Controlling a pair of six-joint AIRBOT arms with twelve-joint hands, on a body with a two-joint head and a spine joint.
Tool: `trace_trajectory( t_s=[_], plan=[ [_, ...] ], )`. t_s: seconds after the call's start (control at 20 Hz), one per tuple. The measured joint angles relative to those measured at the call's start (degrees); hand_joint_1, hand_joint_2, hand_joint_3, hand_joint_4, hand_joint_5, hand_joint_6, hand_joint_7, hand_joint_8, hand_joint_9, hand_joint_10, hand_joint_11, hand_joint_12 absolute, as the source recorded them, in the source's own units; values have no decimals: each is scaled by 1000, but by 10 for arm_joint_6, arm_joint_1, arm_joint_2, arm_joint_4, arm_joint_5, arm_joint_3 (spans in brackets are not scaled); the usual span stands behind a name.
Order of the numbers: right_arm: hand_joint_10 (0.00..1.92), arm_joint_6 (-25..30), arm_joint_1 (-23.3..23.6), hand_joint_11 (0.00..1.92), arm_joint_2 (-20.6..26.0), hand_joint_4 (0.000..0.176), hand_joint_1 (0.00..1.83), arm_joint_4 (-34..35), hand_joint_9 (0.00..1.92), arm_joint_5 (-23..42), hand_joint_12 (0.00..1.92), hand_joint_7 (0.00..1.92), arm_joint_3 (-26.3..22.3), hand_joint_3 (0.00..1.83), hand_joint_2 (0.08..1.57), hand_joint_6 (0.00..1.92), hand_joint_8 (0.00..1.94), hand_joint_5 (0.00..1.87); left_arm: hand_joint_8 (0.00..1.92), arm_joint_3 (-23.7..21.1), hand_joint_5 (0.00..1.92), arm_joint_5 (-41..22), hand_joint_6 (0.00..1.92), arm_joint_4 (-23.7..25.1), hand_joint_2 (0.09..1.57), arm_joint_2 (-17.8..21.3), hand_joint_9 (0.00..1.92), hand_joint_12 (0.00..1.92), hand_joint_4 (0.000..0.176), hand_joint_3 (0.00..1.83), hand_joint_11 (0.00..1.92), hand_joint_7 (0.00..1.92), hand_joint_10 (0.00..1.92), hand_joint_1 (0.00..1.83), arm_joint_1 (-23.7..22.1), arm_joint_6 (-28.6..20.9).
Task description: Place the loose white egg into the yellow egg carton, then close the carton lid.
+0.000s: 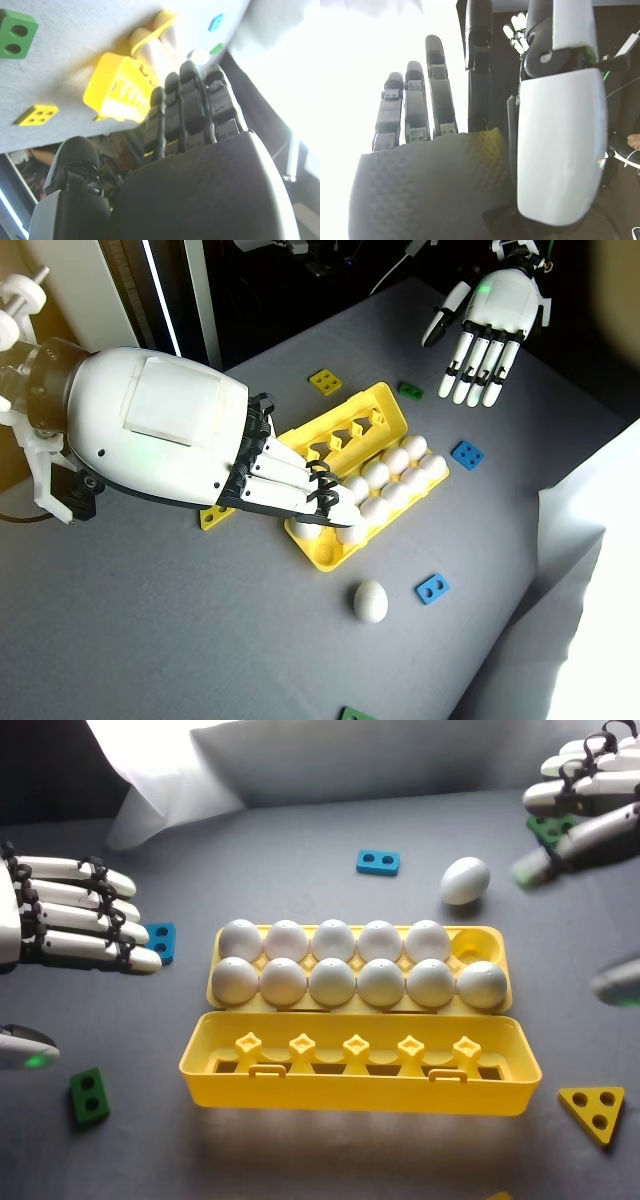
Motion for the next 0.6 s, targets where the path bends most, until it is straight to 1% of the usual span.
trace_trajectory(
  t_s=[0.15, 0.2, 0.25, 0.3, 0.35, 0.4, 0.45, 0.5, 0.55, 0.6],
  plan=[
    [0, -17, 0, 0, -4, 176, 0, -1, 0, 4, 0, 106, 0, 20, 930, 3, 1, 182, 0, 0, 65, 0, 0, 1, 1177, 0, 2, 2, 105, 57, 0, 61, 0, 0, -1, 0],
    [0, -30, 0, 0, -5, 176, 0, -2, 0, 4, 0, 111, 0, 22, 939, 14, 3, 210, 6, 0, 199, 0, 10, 1, 1196, 0, 68, 0, 81, 36, 0, 146, 10, 0, -1, -2],
    [0, -57, 2, 0, -5, 176, 0, -2, 0, 3, 0, 116, 0, 15, 930, 2, 4, 170, 0, 0, 90, 0, 1, 1, 1217, 0, 13, 0, 81, 37, 0, 43, 1, 0, -1, -3],
    [0, -95, 3, 0, -5, 176, 0, -1, 0, 2, 0, 123, 0, 15, 934, 0, 6, 147, 0, 0, 61, 0, 0, 2, 1221, 0, 0, 0, 84, 33, 0, 12, 0, 0, -1, -3],
    [0, -114, 3, 0, -5, 176, 0, 0, 0, 2, 0, 137, 0, 11, 931, 3, 11, 146, 8, 0, 79, 0, 8, 3, 1228, 0, 0, 0, 91, 32, 0, 30, 0, 0, -1, -4],
    [0, -136, 4, 0, -5, 176, 0, 0, 0, 0, 0, 119, 0, 11, 933, 6, 2, 154, 4, 0, 111, 0, 5, 5, 1239, 0, 0, 0, 82, 22, 0, 51, 0, 0, -1, -4],
    [0, -164, 4, 0, -7, 176, 0, 0, 0, -1, 0, 103, 0, 7, 928, 8, 0, 160, 5, 0, 163, 0, 6, 5, 1246, 0, 0, 0, 84, 13, 0, 98, 0, 0, 0, -4],
    [0, -189, 4, 0, -10, 176, 0, 0, 0, -3, 0, 87, 0, 8, 930, 6, 0, 157, 0, 2, 174, -1, 6, 6, 1245, 0, 0, 0, 95, 10, 0, 95, 0, 0, 1, -6],
    [0, -214, 5, 0, -16, 176, 0, 0, 0, -4, 0, 25, 5, 3, 922, 1, 0, 116, 0, 6, 121, -2, 0, 9, 1240, 0, 0, 0, 93, 6, 0, 72, 0, 0, 1, -10],
    [0, -234, 9, 0, -23, 176, 0, -1, 0, -5, 0, 4, 10, 2, 921, 0, 0, 109, 15, 9, 154, -2, 16, 9, 1245, 0, 7, 0, 95, 8, 0, 110, 2, 0, 1, -14]
  ],
)
